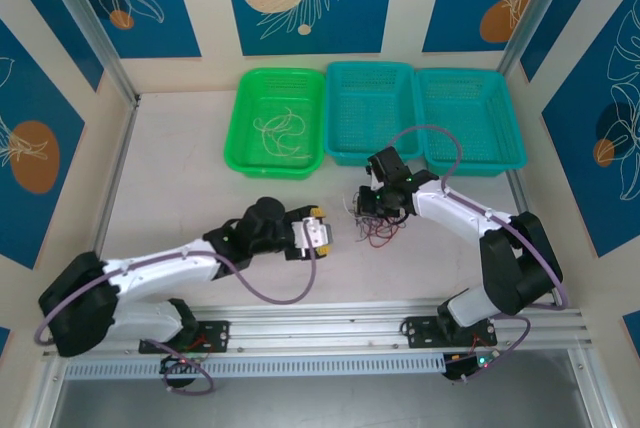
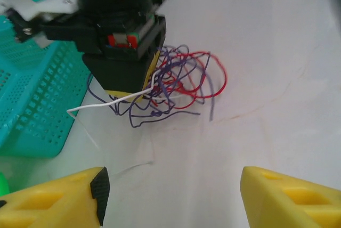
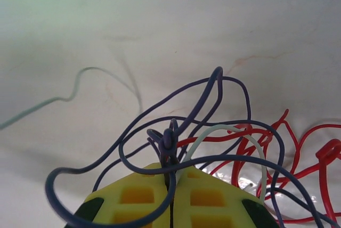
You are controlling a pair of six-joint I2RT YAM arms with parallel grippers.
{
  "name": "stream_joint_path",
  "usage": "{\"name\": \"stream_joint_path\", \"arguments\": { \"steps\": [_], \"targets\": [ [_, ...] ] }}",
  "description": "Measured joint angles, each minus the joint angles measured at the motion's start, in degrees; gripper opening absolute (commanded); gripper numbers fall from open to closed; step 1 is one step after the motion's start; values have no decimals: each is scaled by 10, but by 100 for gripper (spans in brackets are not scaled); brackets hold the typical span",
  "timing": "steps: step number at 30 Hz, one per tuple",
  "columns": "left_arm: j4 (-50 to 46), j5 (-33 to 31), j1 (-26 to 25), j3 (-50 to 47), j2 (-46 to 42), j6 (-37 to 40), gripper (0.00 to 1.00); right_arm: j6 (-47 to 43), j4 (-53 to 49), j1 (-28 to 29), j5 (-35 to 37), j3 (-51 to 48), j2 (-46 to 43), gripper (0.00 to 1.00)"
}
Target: Untangle the cables
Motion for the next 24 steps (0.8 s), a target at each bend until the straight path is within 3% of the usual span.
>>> {"name": "stream_joint_path", "arguments": {
  "steps": [6, 11, 14, 22, 24],
  "targets": [
    [49, -32, 0, 51, 99, 136, 68, -10, -18, 11, -20, 16, 0, 4],
    [108, -43, 0, 70, 145, 186, 68, -11, -26, 14, -26, 17, 0, 4],
    [128, -44, 0, 74, 164, 202, 63, -11, -29, 14, -30, 17, 0, 4],
    [146, -44, 1, 87, 195, 215, 19, -12, -31, 14, -34, 17, 0, 4],
    [147, -44, 2, 87, 195, 212, 3, -12, -31, 14, -34, 17, 0, 4]
  ]
}}
